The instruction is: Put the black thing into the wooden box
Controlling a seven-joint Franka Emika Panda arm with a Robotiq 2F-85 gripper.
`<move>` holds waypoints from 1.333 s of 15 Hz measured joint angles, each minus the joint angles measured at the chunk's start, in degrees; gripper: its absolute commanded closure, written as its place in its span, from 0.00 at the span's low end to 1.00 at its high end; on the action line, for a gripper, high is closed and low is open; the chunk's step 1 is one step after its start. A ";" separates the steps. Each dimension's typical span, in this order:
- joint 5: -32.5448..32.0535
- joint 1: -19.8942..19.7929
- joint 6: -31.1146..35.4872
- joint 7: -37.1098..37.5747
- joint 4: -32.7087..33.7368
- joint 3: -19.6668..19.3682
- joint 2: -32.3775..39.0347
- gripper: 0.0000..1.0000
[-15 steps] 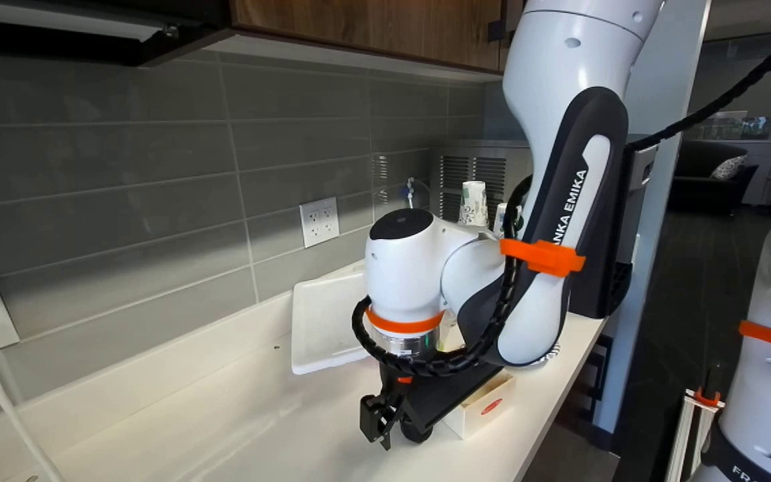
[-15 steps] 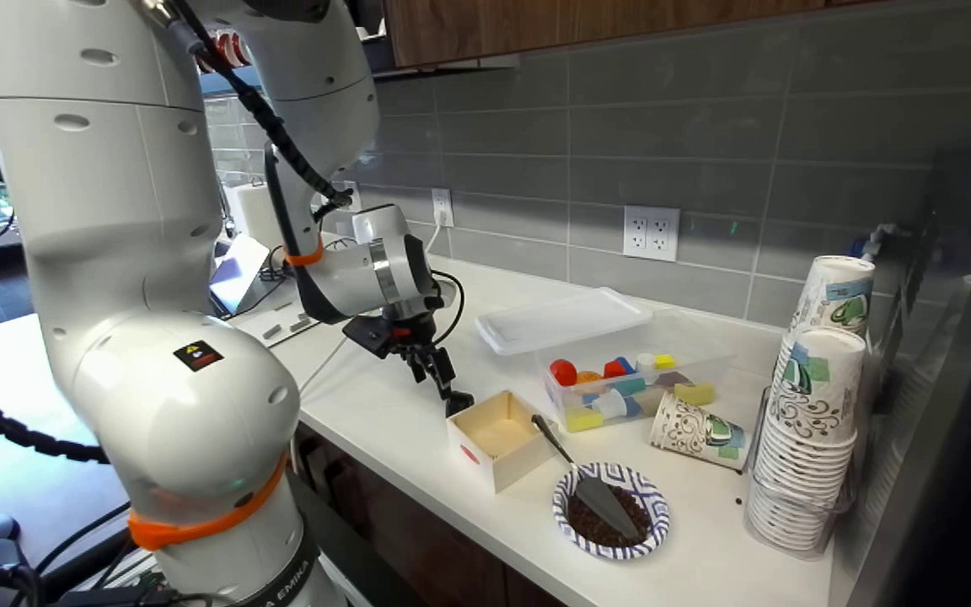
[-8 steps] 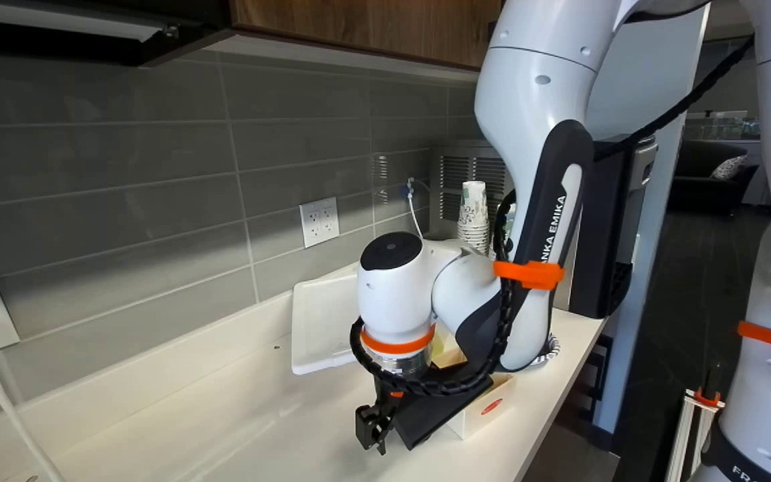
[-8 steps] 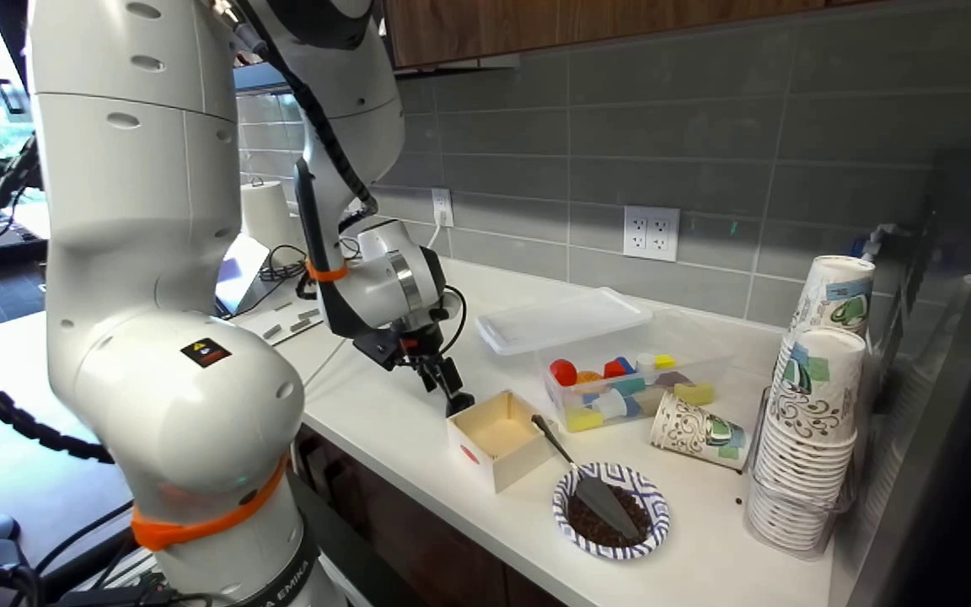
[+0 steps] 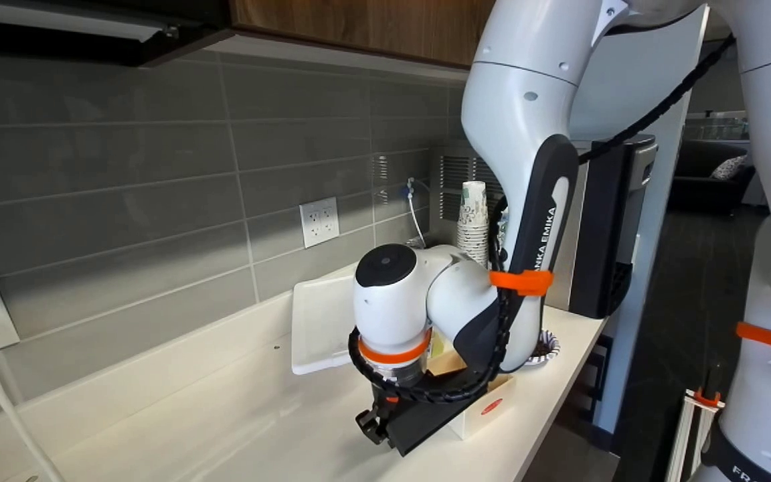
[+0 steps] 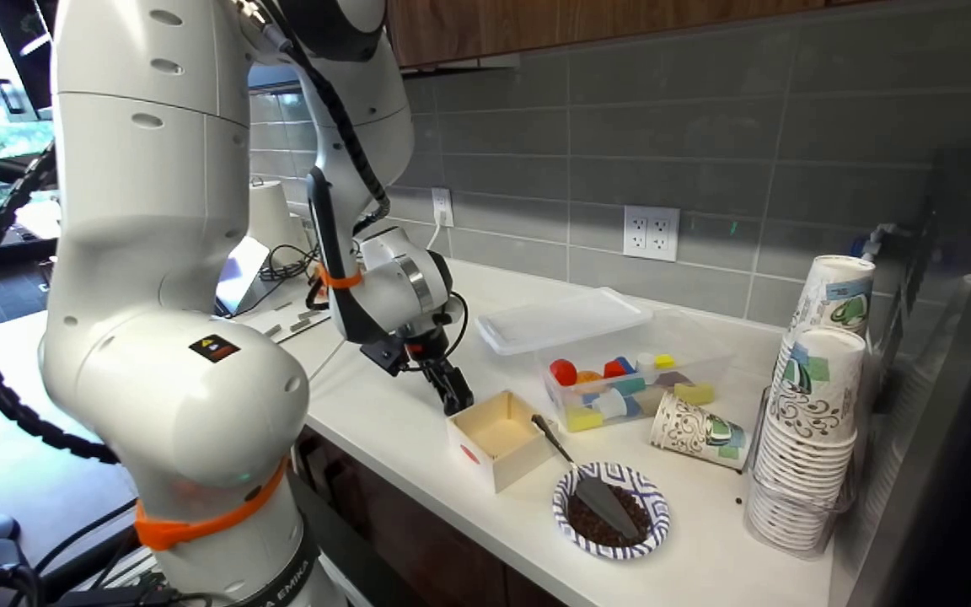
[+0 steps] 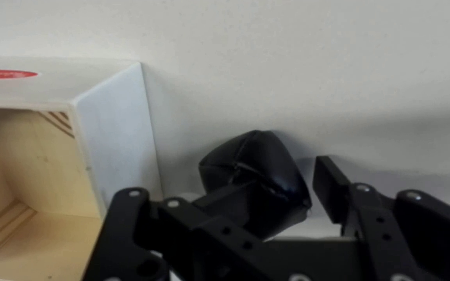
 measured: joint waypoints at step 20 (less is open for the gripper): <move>6.29 0.71 -11.02 2.45 -0.23 -0.83 -11.28 1.00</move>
